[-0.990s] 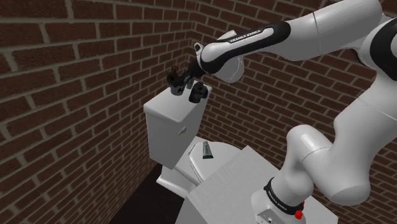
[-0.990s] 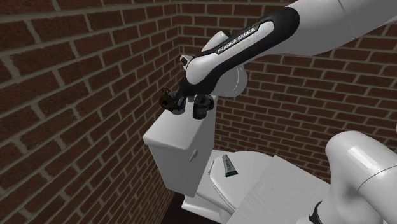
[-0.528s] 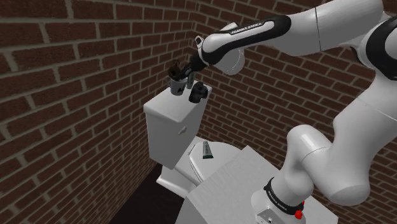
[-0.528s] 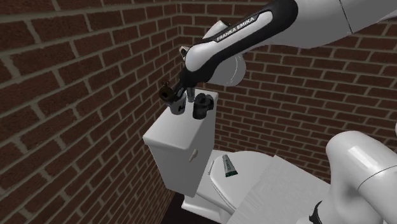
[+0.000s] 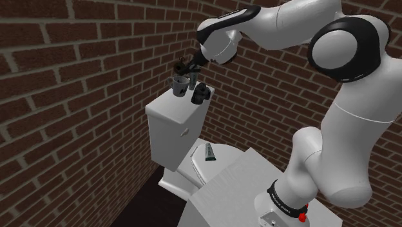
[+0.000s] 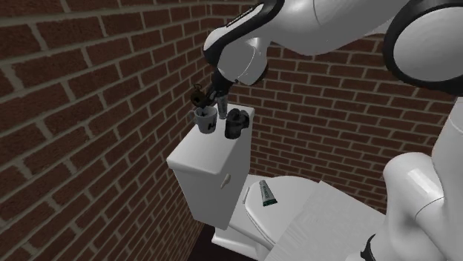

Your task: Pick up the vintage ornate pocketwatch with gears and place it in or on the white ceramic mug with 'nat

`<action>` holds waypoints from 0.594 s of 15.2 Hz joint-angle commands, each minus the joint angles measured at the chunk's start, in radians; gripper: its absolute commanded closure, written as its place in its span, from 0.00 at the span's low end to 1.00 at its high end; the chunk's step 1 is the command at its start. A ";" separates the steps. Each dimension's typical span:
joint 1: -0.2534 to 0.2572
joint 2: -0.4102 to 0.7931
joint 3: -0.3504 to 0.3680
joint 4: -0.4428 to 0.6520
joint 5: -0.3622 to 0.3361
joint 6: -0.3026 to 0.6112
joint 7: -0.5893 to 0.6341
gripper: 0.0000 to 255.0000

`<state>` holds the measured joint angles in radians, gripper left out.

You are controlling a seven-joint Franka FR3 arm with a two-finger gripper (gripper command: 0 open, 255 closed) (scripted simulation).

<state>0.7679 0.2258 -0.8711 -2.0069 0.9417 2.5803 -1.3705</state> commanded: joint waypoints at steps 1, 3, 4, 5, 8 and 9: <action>-0.068 0.079 0.016 0.082 0.066 -0.065 -0.047 1.00; -0.144 0.157 0.035 0.168 0.113 -0.126 -0.076 1.00; -0.181 0.195 0.045 0.212 0.133 -0.155 -0.087 1.00; -0.202 0.216 0.051 0.238 0.142 -0.170 -0.091 1.00; -0.215 0.234 0.070 0.228 0.177 -0.154 -0.123 1.00; -0.219 0.240 0.076 0.225 0.189 -0.149 -0.134 1.00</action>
<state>0.5547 0.4579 -0.8023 -1.7806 1.1167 2.4276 -1.4923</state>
